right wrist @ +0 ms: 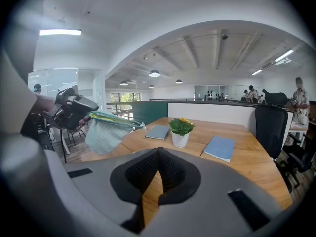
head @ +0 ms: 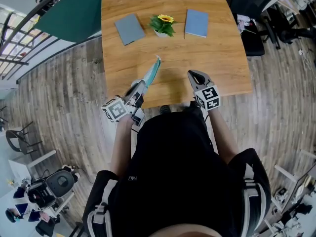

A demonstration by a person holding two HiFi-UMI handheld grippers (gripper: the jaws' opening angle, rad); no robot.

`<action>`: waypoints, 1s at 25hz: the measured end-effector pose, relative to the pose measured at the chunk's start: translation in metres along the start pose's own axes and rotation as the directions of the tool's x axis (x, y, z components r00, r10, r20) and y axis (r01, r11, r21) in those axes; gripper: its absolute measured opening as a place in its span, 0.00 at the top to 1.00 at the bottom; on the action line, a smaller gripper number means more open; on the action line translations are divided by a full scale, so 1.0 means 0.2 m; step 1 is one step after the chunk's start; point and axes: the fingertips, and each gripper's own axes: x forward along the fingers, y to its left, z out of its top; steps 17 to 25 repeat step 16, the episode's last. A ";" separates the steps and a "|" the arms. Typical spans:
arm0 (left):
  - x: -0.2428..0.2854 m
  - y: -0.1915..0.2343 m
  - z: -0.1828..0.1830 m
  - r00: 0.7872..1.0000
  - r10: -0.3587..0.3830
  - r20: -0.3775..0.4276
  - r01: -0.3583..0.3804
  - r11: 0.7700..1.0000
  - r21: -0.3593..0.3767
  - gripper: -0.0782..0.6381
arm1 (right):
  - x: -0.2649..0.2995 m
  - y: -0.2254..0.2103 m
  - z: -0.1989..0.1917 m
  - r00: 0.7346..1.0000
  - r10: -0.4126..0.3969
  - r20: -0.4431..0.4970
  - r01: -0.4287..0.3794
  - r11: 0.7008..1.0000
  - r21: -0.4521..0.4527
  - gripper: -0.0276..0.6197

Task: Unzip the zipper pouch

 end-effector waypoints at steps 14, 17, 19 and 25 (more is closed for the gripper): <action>0.00 0.01 0.00 1.000 0.000 0.002 0.000 1.000 -0.005 0.88 | 0.01 -0.01 -0.01 1.000 -0.006 -0.009 0.006 1.000 0.000 0.95; 0.00 0.01 0.00 1.000 0.003 0.003 -0.003 1.000 -0.008 0.88 | 0.01 0.00 -0.01 1.000 -0.006 -0.011 0.006 1.000 0.002 0.95; 0.00 0.01 0.00 1.000 0.003 0.003 -0.003 1.000 -0.008 0.88 | 0.01 0.00 -0.01 1.000 -0.006 -0.011 0.006 1.000 0.002 0.95; 0.00 0.01 0.00 1.000 0.003 0.003 -0.003 1.000 -0.008 0.88 | 0.01 0.00 -0.01 1.000 -0.006 -0.011 0.006 1.000 0.002 0.95</action>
